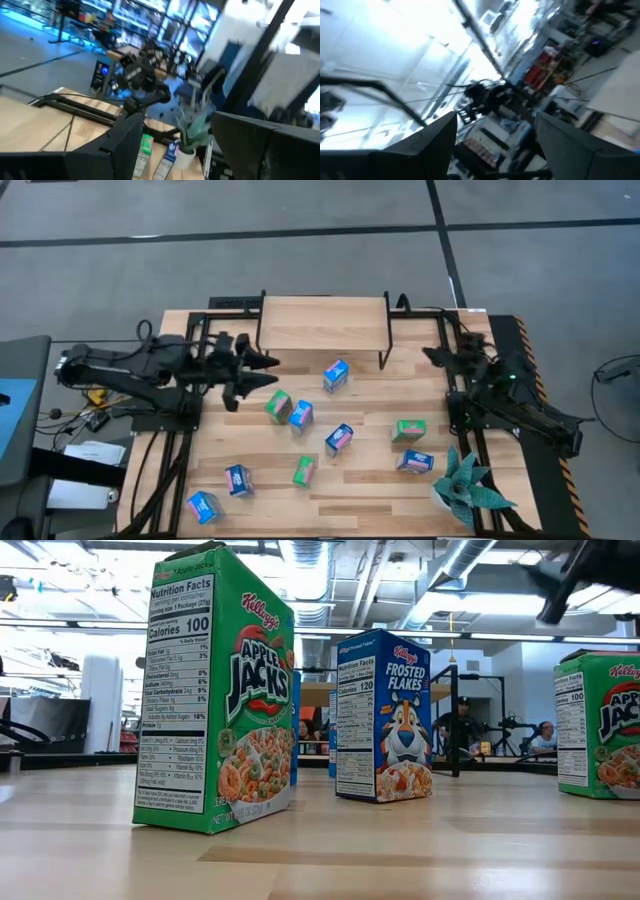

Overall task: Stack cereal on shelf
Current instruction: Put the right green cereal box on the shelf

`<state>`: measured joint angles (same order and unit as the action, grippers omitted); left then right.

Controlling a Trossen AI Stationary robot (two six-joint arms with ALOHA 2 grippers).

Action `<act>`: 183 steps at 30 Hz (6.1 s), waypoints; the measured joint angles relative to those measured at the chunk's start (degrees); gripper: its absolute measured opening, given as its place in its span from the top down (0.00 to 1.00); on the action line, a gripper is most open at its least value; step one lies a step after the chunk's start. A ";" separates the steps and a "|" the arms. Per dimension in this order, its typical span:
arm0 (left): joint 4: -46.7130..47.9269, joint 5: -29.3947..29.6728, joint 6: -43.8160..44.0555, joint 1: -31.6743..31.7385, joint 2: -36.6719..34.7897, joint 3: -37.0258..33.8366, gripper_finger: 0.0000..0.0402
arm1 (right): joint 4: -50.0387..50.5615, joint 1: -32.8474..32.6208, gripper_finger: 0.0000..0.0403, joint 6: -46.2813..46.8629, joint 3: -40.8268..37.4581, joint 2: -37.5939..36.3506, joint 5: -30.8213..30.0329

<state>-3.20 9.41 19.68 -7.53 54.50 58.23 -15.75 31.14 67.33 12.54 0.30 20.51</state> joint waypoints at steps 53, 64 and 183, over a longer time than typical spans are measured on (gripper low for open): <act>47.52 -12.98 -19.00 20.89 25.65 43.65 0.20 | 91.75 -21.46 0.28 -27.72 74.54 45.19 2.33; 37.16 -11.74 -13.62 21.68 28.74 43.65 0.20 | 85.04 -42.42 0.29 -9.73 72.84 45.13 2.22; 38.56 -13.53 -9.99 21.73 31.84 43.61 0.20 | 69.66 -74.84 0.46 -0.24 30.31 60.89 -44.43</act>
<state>35.35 -4.12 9.69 14.20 86.35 101.84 53.91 -43.70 67.09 42.85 61.19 -23.92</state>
